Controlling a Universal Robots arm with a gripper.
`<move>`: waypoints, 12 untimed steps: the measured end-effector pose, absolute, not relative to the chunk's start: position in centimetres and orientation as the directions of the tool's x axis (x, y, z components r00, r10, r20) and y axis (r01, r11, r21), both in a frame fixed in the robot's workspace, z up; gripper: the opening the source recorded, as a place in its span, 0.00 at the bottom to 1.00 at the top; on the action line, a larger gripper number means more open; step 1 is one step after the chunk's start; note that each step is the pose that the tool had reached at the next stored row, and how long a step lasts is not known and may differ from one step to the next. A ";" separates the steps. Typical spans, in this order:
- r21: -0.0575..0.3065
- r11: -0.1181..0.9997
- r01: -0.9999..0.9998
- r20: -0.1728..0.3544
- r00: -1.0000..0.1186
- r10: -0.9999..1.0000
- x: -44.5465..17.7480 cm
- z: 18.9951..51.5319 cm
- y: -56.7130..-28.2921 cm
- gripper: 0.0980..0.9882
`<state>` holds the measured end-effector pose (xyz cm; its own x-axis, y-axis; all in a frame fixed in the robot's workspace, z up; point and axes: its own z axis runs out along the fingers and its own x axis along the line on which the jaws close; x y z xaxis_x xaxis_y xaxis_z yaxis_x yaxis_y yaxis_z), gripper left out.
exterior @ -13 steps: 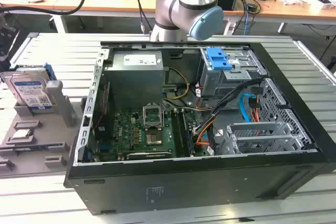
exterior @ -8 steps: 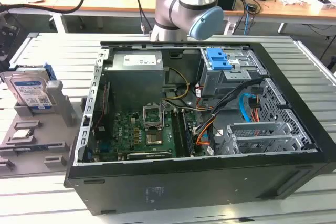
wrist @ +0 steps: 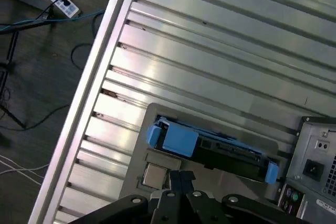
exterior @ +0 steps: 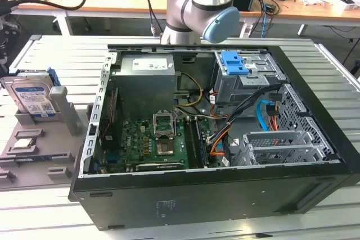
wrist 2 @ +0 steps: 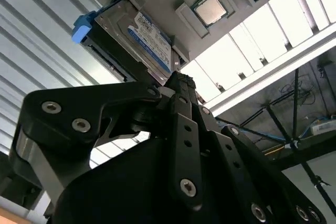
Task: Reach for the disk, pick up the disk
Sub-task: 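Pick up the disk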
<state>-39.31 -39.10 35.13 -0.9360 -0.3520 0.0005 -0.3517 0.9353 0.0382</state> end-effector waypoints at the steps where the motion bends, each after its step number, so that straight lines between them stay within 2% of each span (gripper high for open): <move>1: 0.038 0.923 -0.382 0.000 -0.924 -0.383 -39.3 35.1 -39.1 0.01; 12: 0.038 0.839 -0.543 0.000 -0.839 -0.544 -39.3 35.1 -39.1 0.01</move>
